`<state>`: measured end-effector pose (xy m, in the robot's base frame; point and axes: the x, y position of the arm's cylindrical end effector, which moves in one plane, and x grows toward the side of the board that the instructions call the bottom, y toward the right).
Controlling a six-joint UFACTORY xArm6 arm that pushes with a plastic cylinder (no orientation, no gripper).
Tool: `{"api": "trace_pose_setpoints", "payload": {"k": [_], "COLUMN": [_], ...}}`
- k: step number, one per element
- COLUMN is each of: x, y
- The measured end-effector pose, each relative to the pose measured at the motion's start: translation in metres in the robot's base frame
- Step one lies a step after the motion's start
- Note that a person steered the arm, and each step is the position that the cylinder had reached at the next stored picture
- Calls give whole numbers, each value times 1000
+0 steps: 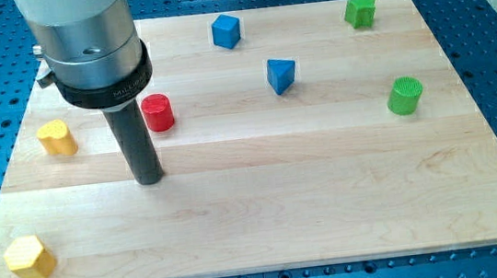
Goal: Push the red circle diagonally to the heart
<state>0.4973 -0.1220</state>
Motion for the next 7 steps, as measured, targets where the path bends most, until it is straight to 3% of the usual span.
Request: {"api": "trace_pose_setpoints", "payload": {"k": [2, 3, 4, 5, 6, 7], "x": [-100, -115, -136, -81, -56, -110], "y": [-3, -25, -4, 44, 76, 65]}}
